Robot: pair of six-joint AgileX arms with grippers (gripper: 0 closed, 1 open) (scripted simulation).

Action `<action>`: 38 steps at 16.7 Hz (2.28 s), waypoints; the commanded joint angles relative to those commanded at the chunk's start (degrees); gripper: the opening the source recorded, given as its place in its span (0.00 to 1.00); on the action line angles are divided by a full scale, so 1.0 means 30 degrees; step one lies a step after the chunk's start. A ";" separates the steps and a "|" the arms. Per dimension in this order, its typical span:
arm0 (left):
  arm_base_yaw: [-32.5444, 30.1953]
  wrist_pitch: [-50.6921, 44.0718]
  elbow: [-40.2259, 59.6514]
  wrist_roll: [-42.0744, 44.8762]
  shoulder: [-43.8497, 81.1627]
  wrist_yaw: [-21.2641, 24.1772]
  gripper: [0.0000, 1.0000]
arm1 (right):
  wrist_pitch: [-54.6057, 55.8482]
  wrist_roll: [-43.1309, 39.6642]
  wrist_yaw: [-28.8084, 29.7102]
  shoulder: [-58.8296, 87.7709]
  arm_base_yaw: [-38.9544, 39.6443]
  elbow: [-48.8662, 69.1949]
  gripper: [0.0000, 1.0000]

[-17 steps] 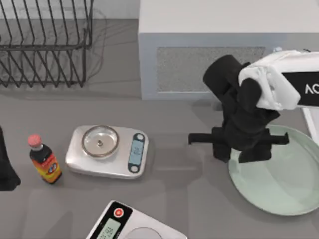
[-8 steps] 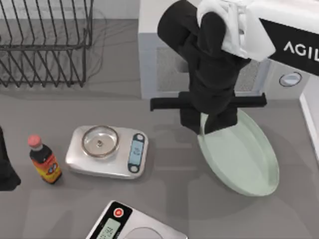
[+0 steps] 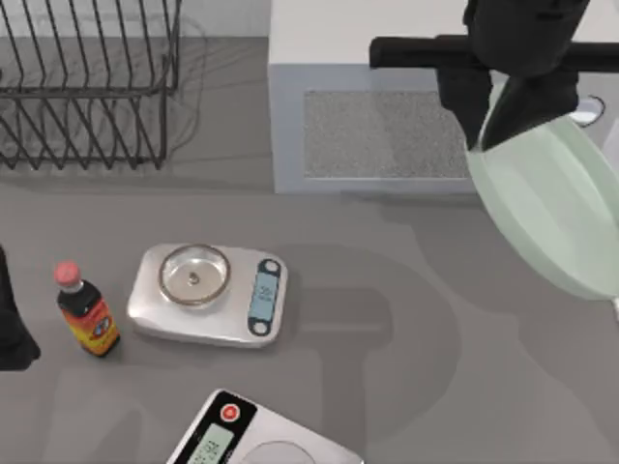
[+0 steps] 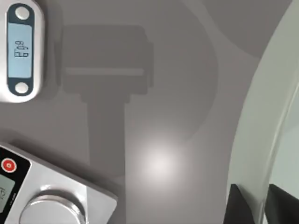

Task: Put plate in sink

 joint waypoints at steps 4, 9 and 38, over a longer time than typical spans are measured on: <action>0.0000 0.0000 0.0000 0.0000 0.0000 0.0000 1.00 | -0.0731 -0.0336 -0.0046 -0.0086 -0.0550 0.0732 0.00; 0.0000 0.0000 0.0000 0.0000 0.0000 0.0000 1.00 | -0.1207 -0.0423 0.0063 -0.0088 -0.1038 0.1045 0.00; 0.0000 0.0000 0.0000 0.0000 0.0000 0.0000 1.00 | -0.0306 -1.2517 -0.0222 1.3297 -1.2708 1.1829 0.53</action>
